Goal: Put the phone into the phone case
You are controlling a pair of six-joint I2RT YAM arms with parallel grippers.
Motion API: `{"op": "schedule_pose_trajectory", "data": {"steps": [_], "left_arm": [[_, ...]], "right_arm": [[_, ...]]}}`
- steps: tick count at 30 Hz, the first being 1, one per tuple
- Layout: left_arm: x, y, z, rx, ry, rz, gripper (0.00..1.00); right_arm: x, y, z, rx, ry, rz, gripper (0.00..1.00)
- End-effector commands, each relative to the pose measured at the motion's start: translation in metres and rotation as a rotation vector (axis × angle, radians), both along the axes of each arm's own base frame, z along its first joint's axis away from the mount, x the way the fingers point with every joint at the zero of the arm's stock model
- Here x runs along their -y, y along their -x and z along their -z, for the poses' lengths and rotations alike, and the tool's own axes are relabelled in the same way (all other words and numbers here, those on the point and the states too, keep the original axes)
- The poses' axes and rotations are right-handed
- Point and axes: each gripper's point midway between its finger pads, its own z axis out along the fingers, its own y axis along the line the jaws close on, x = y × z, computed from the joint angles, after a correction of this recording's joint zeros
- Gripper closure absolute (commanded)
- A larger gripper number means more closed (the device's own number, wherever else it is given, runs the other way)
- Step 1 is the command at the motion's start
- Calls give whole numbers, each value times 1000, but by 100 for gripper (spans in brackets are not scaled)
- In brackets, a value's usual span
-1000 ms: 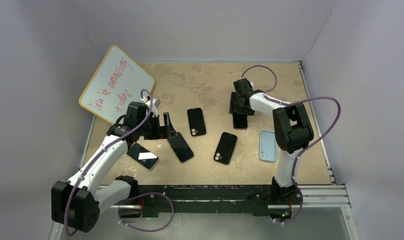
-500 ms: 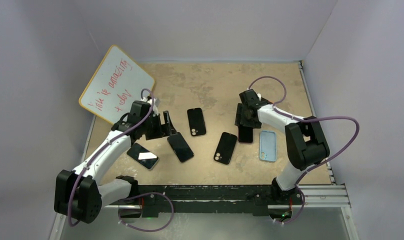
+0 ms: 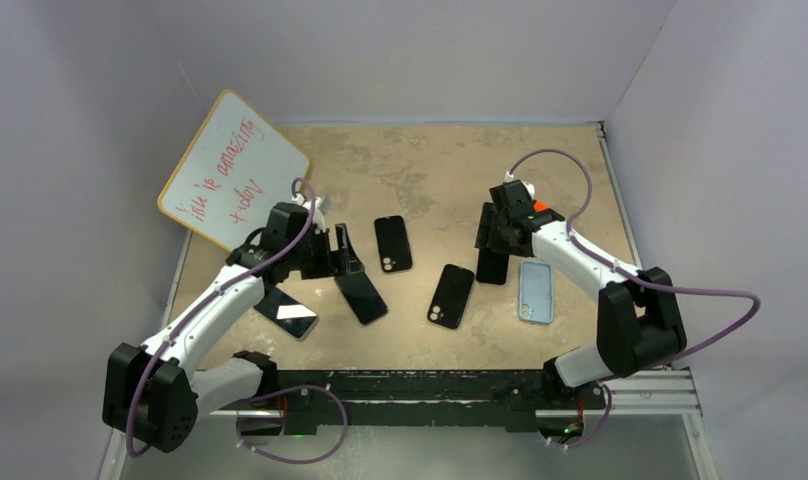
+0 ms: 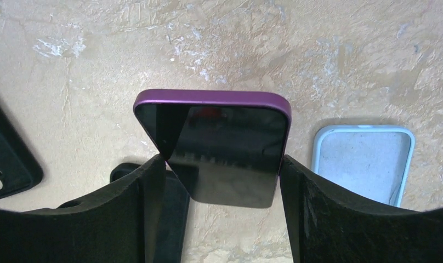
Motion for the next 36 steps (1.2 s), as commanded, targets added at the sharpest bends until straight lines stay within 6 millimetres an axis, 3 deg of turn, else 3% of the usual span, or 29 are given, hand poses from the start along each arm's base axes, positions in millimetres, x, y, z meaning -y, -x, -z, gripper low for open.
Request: {"op": "schedule_pose_trajectory", "data": {"steps": [1, 6, 10, 13, 16, 19, 21, 28, 33, 36], "left_arm": [[15, -9, -14, 59, 33, 43, 23], [20, -8, -17, 67, 36, 75, 25], [21, -7, -20, 72, 41, 81, 25], [21, -8, -22, 79, 37, 82, 25], [19, -7, -25, 81, 23, 85, 25], [17, -6, -27, 90, 17, 83, 25], [16, -5, -27, 93, 15, 79, 25], [13, -5, -18, 80, -2, 71, 25], [14, -28, -17, 116, -3, -2, 27], [21, -49, -15, 144, 13, -42, 31]], "right_arm": [[-4, 1, -8, 32, -33, 1, 52], [-5, -1, -1, 42, -25, -24, 53], [-5, -4, 19, 17, -5, -38, 51], [-8, -8, 24, -16, 3, -49, 42], [-4, -10, 25, -7, 33, -52, 22], [-3, -12, 28, -1, 46, -62, 9], [-5, -11, 33, -12, 39, -72, 5], [-15, -4, 58, -73, 53, -114, 5], [-12, 5, 73, -129, 97, -111, 9], [-12, 8, 76, -133, 88, -113, 22]]}}
